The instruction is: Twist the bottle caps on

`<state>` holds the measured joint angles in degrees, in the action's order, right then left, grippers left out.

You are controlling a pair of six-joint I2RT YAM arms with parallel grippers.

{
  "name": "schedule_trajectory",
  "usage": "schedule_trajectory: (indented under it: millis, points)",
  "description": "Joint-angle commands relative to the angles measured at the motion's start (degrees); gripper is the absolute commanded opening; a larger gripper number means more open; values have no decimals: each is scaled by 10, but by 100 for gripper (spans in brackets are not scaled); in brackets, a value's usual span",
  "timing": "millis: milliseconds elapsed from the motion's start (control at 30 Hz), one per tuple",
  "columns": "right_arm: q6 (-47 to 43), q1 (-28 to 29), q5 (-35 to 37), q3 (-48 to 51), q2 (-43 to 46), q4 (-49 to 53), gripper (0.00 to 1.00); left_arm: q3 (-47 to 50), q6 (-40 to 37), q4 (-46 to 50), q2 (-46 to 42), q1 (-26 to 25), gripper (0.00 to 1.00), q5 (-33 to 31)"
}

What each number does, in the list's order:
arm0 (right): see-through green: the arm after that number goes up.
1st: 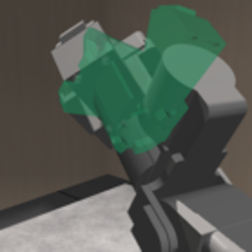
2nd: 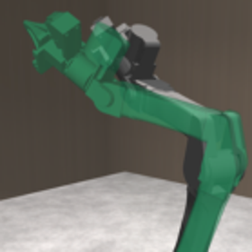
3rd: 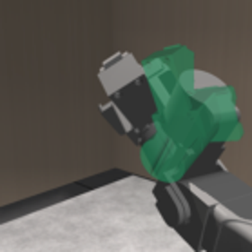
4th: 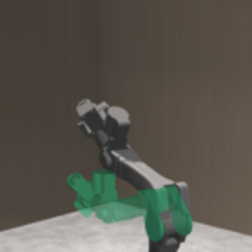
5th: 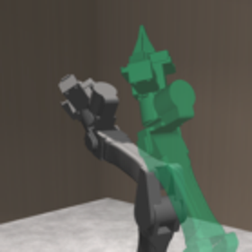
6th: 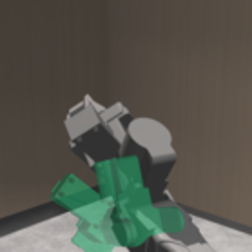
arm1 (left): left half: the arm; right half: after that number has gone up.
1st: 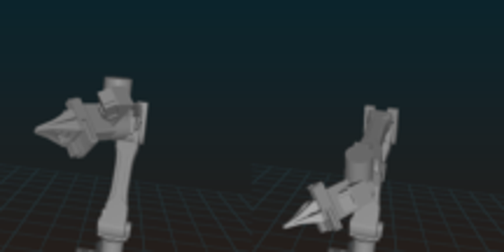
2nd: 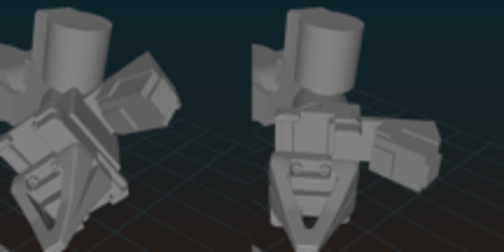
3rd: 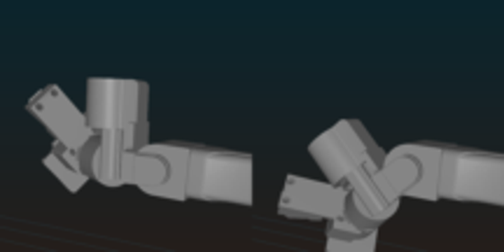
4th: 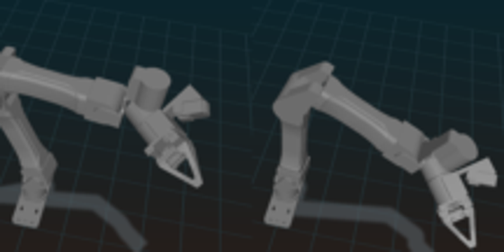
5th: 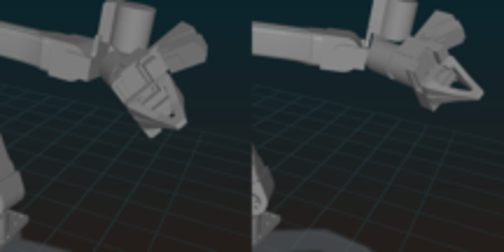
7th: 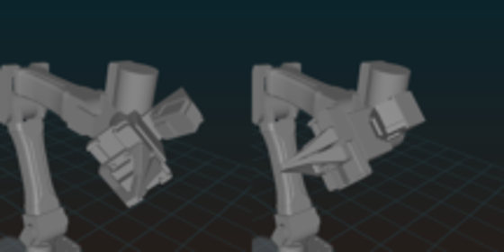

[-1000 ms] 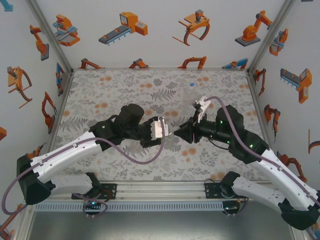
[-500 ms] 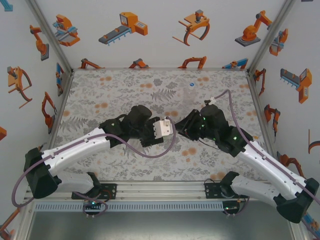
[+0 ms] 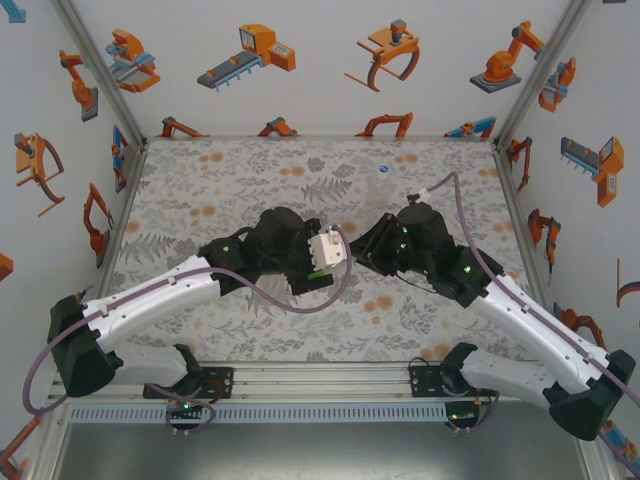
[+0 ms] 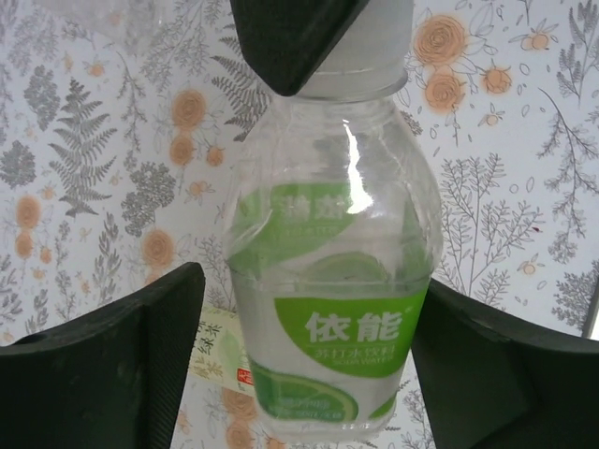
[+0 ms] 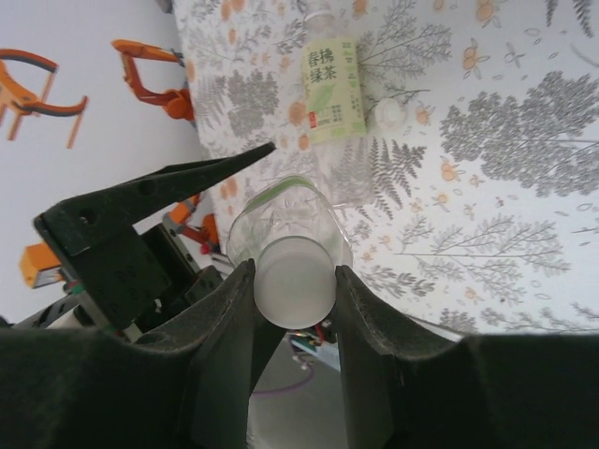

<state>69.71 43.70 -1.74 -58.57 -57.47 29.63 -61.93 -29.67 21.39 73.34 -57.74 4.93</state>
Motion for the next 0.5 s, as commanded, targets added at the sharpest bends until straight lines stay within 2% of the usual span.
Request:
schedule_trajectory:
  millis: [0,100,300,467]
  points:
    - [-82,-14,17,-55,-24,44,0,-11,17,-21,-12,-3,81,-22]
    - [-142,-26,35,-107,-64,92,0,1,32,-28,-28,2,85,-47]
    - [-293,-51,59,-233,-184,157,0,12,158,0,-59,62,86,-101]
    - [-393,-79,68,-336,-293,167,0,21,318,38,-94,158,85,-32]
